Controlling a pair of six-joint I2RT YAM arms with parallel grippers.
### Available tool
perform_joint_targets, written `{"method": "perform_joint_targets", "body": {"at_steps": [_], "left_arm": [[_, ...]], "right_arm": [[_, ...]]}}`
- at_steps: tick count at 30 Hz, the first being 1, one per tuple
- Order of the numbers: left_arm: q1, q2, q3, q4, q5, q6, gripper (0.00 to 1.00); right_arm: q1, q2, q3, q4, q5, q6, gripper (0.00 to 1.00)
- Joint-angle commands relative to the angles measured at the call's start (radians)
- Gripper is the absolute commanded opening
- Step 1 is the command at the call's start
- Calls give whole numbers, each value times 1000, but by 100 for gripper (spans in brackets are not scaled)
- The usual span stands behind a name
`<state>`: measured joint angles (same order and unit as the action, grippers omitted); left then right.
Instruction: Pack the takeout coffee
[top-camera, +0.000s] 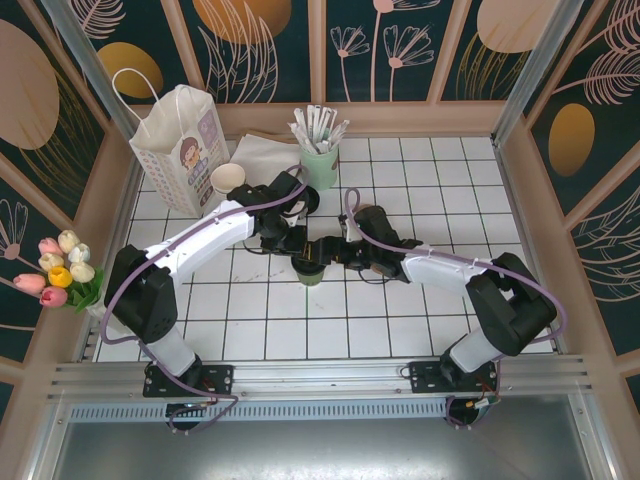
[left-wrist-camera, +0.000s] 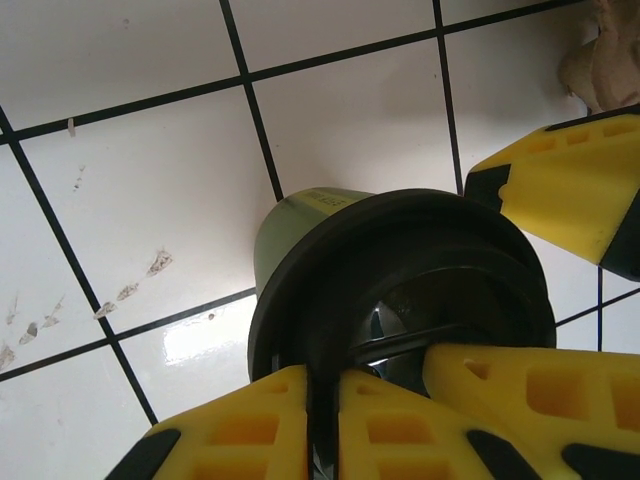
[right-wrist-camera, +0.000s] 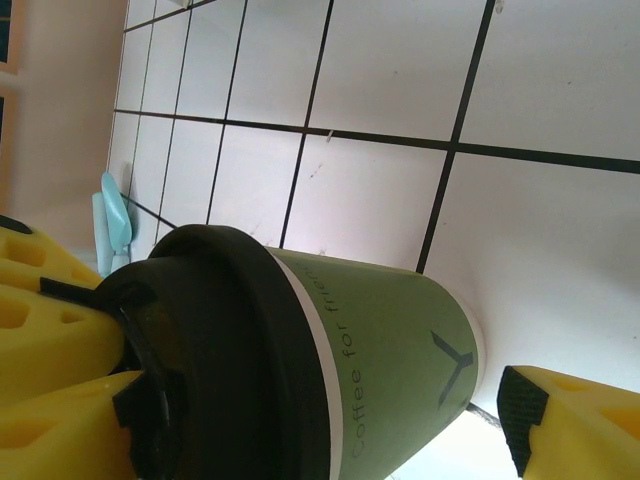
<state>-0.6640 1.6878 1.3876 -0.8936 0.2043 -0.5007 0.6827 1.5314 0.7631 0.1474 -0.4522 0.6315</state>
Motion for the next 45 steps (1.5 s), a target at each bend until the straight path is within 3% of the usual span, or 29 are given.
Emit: {"method": "perform_joint_targets", "body": {"at_steps": [1,3,16,19,21,23,27,32,37,45], "left_arm": [[-6,-18,3,84,108,-15,12],[-6,-36,-8,123,149,-31,14],[-2,-116,-1,117,130,-12,31],[11,-155,-10,120,81,-11,37],[27,-201,-30,141,-16,-31,39],[45,-250,-72,174,-118,-63,47],[109,-343,-203,262,-204,-154,63],[157,-425,-355,339,-321,-275,97],[188,-417,-474,401,-316,-371,98],[190,-304,-549,513,-216,-456,98]], "right_arm": [[10,17,-12,-67,61,-13,86],[12,19,-1,-78,64,-18,85],[27,25,49,-147,87,-30,83],[32,23,59,-160,92,-33,83],[34,22,70,-173,96,-38,84],[37,19,82,-177,99,-44,85],[43,18,114,-191,111,-57,88],[56,-2,151,-221,151,-93,92],[70,-44,176,-245,183,-154,99],[114,-8,258,-352,283,-199,99]]}}
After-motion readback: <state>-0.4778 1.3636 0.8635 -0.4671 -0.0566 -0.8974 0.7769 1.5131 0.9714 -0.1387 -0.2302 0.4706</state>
